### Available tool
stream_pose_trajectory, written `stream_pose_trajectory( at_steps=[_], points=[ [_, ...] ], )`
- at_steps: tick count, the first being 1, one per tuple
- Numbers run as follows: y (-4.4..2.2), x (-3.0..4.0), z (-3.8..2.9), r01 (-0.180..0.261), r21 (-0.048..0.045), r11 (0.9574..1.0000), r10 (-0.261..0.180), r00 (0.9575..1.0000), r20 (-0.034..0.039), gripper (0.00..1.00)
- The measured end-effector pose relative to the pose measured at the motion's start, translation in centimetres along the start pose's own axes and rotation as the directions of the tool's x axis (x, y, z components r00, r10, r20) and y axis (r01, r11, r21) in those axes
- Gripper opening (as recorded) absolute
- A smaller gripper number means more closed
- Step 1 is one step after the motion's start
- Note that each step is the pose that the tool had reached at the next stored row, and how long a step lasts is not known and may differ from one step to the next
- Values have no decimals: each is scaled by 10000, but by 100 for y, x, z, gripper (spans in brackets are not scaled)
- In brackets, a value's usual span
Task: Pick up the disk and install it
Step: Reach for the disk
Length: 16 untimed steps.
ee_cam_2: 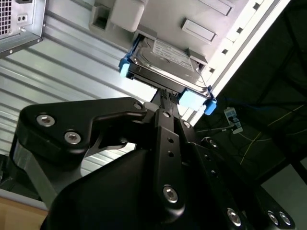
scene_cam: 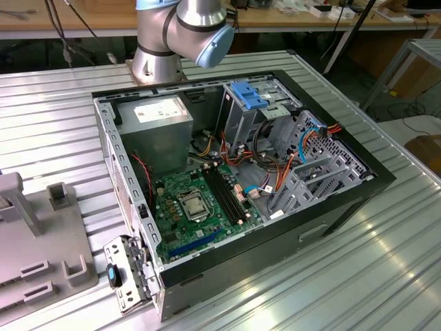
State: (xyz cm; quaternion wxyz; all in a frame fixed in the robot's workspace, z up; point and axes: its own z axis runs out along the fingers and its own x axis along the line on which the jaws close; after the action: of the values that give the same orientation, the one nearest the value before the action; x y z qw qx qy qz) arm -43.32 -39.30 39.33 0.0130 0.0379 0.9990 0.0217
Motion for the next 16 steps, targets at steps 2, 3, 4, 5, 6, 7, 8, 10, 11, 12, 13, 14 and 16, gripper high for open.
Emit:
stream_pose_trajectory(
  at_steps=[2,3,4,5,6,7,8,10,11,12,13,14,16],
  points=[
    [19,98,0,1,-1,10000,-1,10000,2,11],
    [18,148,-3,2,1,10000,-2,10000,0,11],
    [16,184,-3,1,0,10000,-1,10000,1,11],
    [13,231,-4,0,-1,10000,0,10000,2,11],
    [10,264,-4,0,-1,10000,0,10000,2,11],
    [7,315,-7,0,0,10000,0,10000,0,11],
    [3,363,-8,0,0,10000,0,10000,1,11],
    [1,381,-8,2,-1,10000,-2,10000,1,11],
    [0,386,-9,2,0,10000,-2,10000,0,11],
    [0,391,-9,1,0,10000,-1,10000,0,11],
    [0,399,-9,1,0,10000,-1,10000,1,11],
    [-1,412,-10,1,1,10000,-1,10000,0,11],
    [-2,424,-9,1,0,10000,-1,10000,1,11]
  ],
)
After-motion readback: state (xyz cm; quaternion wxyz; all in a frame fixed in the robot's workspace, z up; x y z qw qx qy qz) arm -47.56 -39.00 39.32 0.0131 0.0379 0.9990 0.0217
